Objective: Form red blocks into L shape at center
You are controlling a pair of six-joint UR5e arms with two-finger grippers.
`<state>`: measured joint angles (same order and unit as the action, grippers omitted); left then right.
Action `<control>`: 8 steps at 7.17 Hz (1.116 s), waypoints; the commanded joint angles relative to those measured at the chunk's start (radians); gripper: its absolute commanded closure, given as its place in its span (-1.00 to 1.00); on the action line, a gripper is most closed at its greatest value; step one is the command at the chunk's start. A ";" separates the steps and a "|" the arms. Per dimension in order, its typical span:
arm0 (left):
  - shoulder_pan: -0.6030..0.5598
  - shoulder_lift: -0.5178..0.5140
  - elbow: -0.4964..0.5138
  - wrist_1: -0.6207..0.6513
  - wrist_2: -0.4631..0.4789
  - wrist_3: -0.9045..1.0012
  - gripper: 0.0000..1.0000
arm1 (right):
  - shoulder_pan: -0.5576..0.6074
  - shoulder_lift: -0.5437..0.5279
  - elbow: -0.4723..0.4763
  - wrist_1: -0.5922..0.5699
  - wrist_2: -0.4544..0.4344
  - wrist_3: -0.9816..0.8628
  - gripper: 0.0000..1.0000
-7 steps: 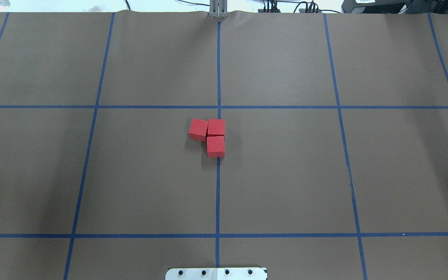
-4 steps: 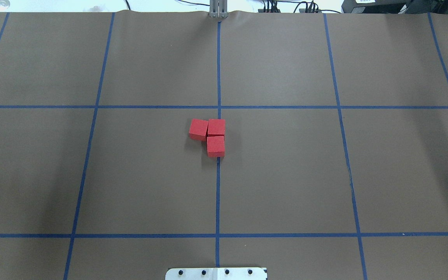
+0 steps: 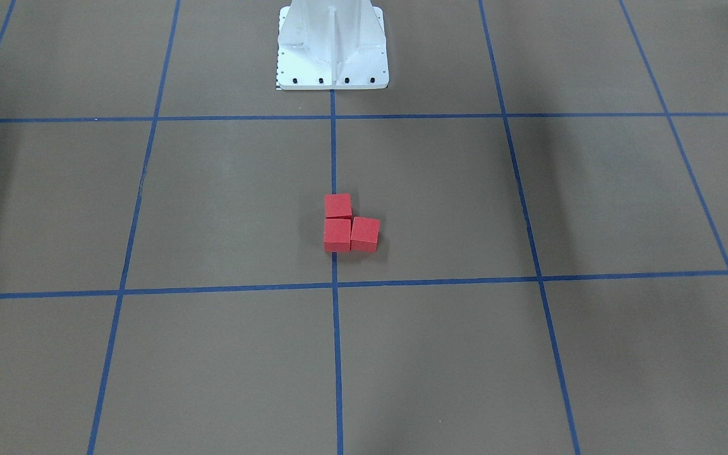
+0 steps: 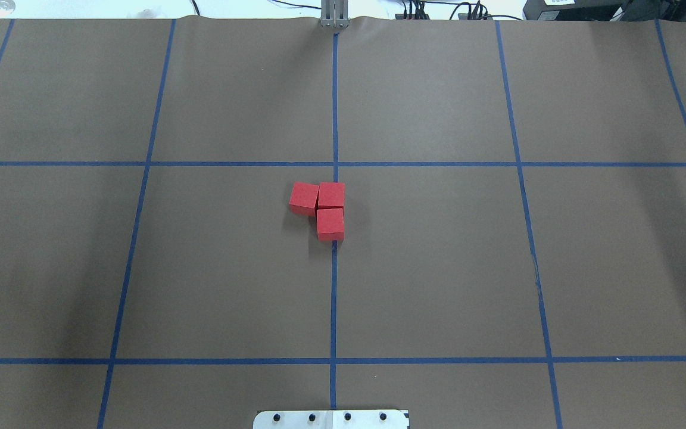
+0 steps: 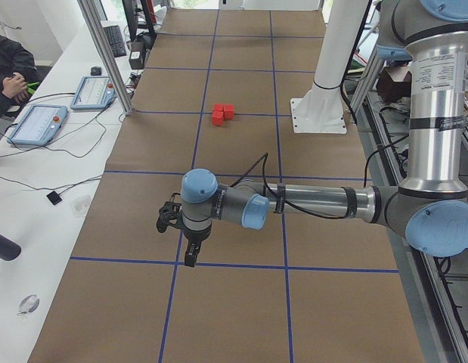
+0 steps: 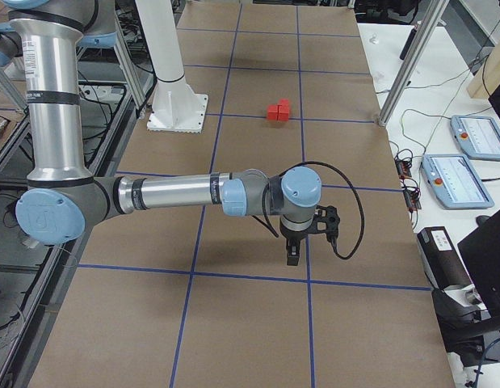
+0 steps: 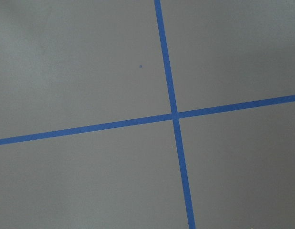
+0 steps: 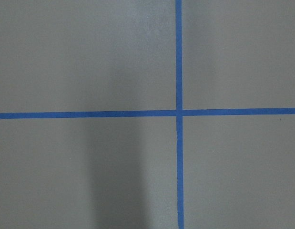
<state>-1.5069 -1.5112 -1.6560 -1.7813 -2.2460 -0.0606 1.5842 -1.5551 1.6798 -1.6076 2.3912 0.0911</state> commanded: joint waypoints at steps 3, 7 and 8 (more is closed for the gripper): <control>0.001 -0.003 -0.004 -0.001 0.000 -0.002 -1.00 | 0.008 -0.017 0.003 0.000 0.006 0.002 -0.98; 0.001 -0.009 -0.001 0.000 -0.001 -0.002 -1.00 | 0.008 -0.017 0.003 0.000 0.008 0.004 -0.98; 0.001 -0.011 -0.001 0.000 -0.001 -0.004 -1.00 | 0.008 -0.017 0.003 0.000 0.008 0.004 -0.98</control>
<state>-1.5064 -1.5194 -1.6576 -1.7810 -2.2473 -0.0632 1.5923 -1.5723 1.6827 -1.6076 2.3990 0.0949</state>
